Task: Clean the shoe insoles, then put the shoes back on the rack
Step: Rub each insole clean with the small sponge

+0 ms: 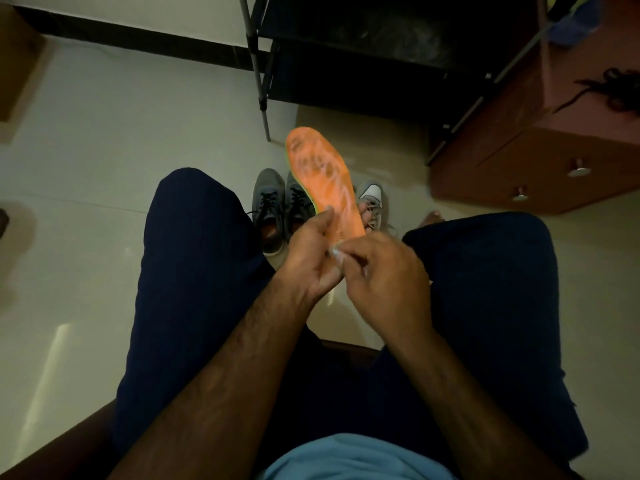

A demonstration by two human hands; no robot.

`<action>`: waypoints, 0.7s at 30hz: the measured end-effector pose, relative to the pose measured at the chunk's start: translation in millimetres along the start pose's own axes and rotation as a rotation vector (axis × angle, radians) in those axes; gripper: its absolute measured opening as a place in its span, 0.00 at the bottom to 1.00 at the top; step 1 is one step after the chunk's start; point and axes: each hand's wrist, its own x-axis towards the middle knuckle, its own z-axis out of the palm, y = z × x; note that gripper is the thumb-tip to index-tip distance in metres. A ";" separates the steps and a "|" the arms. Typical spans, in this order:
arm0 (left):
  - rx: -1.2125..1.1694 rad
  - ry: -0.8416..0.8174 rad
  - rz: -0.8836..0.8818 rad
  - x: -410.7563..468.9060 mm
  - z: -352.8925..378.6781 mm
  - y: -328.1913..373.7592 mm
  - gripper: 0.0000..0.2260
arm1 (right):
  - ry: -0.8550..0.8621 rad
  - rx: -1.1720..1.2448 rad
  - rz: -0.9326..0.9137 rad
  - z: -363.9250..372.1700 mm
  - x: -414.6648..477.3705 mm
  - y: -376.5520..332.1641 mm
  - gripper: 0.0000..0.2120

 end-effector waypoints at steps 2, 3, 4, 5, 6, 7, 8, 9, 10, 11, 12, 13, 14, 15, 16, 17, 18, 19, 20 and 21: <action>0.012 0.017 0.010 4.0 -1.1 0.1 0.23 | -0.017 0.025 -0.008 -6.5 -13.4 -1.4 0.07; 0.023 0.014 0.002 4.2 -0.5 -2.1 0.24 | -0.020 -0.001 -0.004 -6.5 -7.2 -0.5 0.06; 0.031 0.012 -0.010 4.3 -1.2 -4.1 0.24 | -0.025 -0.038 0.009 -4.3 5.7 0.3 0.06; 0.033 0.004 -0.020 2.9 -1.0 -6.3 0.24 | -0.033 -0.072 0.027 -1.7 19.2 0.4 0.06; 0.028 0.004 -0.020 2.9 -3.2 -7.4 0.24 | -0.042 -0.094 0.031 1.1 29.3 -0.5 0.06; 0.019 0.014 -0.017 3.6 -5.0 -6.4 0.23 | -0.045 -0.103 0.024 4.1 33.7 -1.4 0.06; 0.009 0.019 -0.016 4.0 -7.1 -3.8 0.24 | -0.055 -0.102 0.018 5.7 31.0 -2.3 0.06; -0.003 0.018 -0.019 4.5 -8.2 -1.8 0.24 | -0.067 -0.095 0.014 5.8 22.9 -2.3 0.07; -0.010 0.026 -0.026 4.9 -7.6 -0.1 0.25 | -0.070 -0.071 0.003 4.8 11.6 -1.6 0.07; -0.005 0.041 -0.030 3.9 -5.9 -0.8 0.25 | -0.070 -0.031 0.001 2.2 -0.2 -1.1 0.07; 0.006 0.056 -0.033 4.0 -5.2 -4.0 0.25 | -0.068 -0.015 0.008 -0.5 -5.5 -0.1 0.07; 0.016 0.060 -0.039 3.1 -2.9 -9.4 0.25 | -0.056 -0.031 0.034 -1.1 -1.0 2.5 0.06; 0.017 0.068 -0.045 4.1 -2.1 -14.8 0.25 | -0.040 -0.065 0.069 0.0 11.4 5.6 0.06; -0.004 0.069 -0.049 5.2 -2.9 -19.1 0.24 | -0.027 -0.094 0.093 2.1 24.7 6.8 0.06; -0.028 0.075 -0.047 6.1 -4.1 -20.8 0.24 | -0.024 -0.105 0.104 5.1 34.6 5.9 0.06; -0.052 0.077 -0.042 6.7 -5.2 -19.2 0.25 | -0.029 -0.113 0.107 9.3 38.2 4.5 0.06; -0.063 0.081 -0.037 7.5 -7.3 -16.1 0.25 | -0.040 -0.114 0.105 11.7 34.9 1.8 0.06; -0.068 0.079 -0.035 7.8 -8.1 -13.6 0.26 | -0.055 -0.114 0.099 12.5 25.9 0.5 0.06; -0.059 0.086 -0.037 7.2 -7.4 -10.7 0.27 | -0.061 -0.093 0.086 12.6 14.5 -0.1 0.07; -0.052 0.088 -0.037 4.6 -5.1 -10.1 0.26 | -0.061 -0.062 0.075 10.9 3.9 0.6 0.07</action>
